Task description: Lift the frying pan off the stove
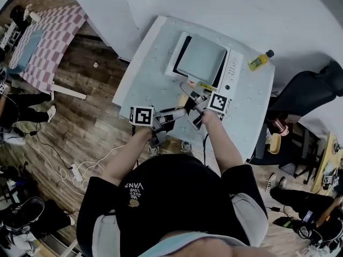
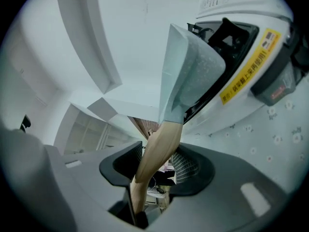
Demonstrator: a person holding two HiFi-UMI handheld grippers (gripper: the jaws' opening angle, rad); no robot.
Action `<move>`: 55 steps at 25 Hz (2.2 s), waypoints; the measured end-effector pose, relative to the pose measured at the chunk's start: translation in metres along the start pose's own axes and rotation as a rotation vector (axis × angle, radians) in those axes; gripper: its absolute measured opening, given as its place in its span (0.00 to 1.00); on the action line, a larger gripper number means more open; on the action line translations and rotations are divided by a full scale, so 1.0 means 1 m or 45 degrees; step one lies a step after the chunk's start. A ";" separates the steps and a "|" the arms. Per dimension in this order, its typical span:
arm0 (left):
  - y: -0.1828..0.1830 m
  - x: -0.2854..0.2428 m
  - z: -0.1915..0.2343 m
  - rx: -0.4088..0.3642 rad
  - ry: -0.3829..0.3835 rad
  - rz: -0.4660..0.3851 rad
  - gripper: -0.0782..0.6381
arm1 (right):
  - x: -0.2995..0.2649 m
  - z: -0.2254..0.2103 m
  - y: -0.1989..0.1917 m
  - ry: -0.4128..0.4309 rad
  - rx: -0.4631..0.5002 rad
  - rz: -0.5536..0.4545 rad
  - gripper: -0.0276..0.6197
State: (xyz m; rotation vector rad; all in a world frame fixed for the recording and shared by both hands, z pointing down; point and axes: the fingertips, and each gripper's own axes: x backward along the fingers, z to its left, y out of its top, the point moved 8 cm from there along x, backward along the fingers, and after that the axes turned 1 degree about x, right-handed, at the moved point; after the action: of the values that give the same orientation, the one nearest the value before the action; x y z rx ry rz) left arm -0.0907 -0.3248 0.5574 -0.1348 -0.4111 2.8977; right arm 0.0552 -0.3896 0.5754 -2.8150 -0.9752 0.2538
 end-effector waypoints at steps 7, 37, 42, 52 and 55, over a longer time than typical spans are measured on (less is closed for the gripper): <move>-0.011 0.021 -0.006 0.008 -0.044 0.050 0.27 | 0.003 0.014 -0.027 0.027 0.009 -0.093 0.32; -0.118 0.119 -0.050 -0.051 -0.126 0.128 0.27 | 0.050 0.061 -0.176 -0.108 0.054 -0.205 0.32; -0.155 0.108 -0.061 -0.048 -0.099 0.066 0.27 | 0.075 0.059 -0.188 -0.032 0.049 -0.134 0.32; -0.222 0.094 -0.075 -0.041 -0.044 -0.025 0.27 | 0.123 0.051 -0.215 0.011 0.042 -0.030 0.32; -0.235 0.092 -0.077 -0.051 -0.034 -0.040 0.27 | 0.133 0.049 -0.223 0.037 0.031 -0.020 0.32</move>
State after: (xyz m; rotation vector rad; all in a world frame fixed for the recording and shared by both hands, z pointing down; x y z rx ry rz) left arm -0.1253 -0.0635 0.5449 -0.0956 -0.4719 2.8640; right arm 0.0146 -0.1296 0.5575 -2.7797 -0.9809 0.2205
